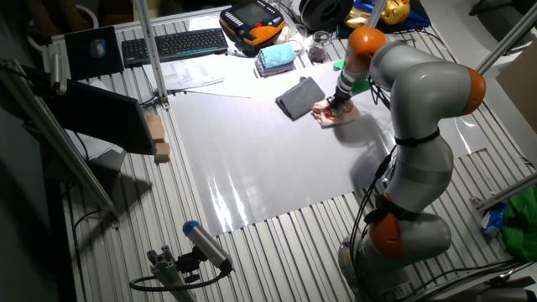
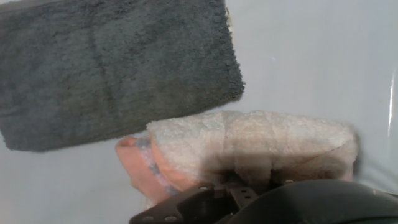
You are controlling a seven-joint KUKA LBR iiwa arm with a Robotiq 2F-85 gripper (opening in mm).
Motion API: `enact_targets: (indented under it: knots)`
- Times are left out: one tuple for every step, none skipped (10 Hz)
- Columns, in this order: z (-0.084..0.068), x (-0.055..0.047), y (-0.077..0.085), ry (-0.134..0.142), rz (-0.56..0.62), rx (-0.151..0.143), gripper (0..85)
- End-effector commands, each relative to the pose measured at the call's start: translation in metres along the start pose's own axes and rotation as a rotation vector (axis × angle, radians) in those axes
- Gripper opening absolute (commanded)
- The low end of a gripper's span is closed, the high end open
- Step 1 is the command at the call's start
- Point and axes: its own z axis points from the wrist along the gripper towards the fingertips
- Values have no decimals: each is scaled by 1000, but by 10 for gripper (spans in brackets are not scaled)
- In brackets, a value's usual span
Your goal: Clean the table with a cloth
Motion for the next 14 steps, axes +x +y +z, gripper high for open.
enact_targets:
  knots:
    - [1, 0, 0, 0, -2, 2, 0]
    - [2, 1, -1, 1, -9, 5, 0]
    - [3, 2, -2, -1, -17, 13, 0]
    - [4, 4, -4, -2, -21, 10, 0]
    - [4, 6, -7, -3, -24, 8, 0]
    - [3, 7, -8, -3, -26, 10, 0]
    - [2, 8, -9, 0, -26, 9, 0]
    - [2, 9, -10, 1, -26, 6, 0]
    - [3, 11, -11, 1, -26, 6, 0]
    - [3, 14, -12, 0, -25, 2, 0]
    - [2, 15, -12, 2, -28, 1, 0]
    - [1, 16, -13, 5, -33, 2, 0]
    - [2, 17, -15, 5, -37, -1, 0]
    - [2, 19, -17, 4, -43, -7, 0]
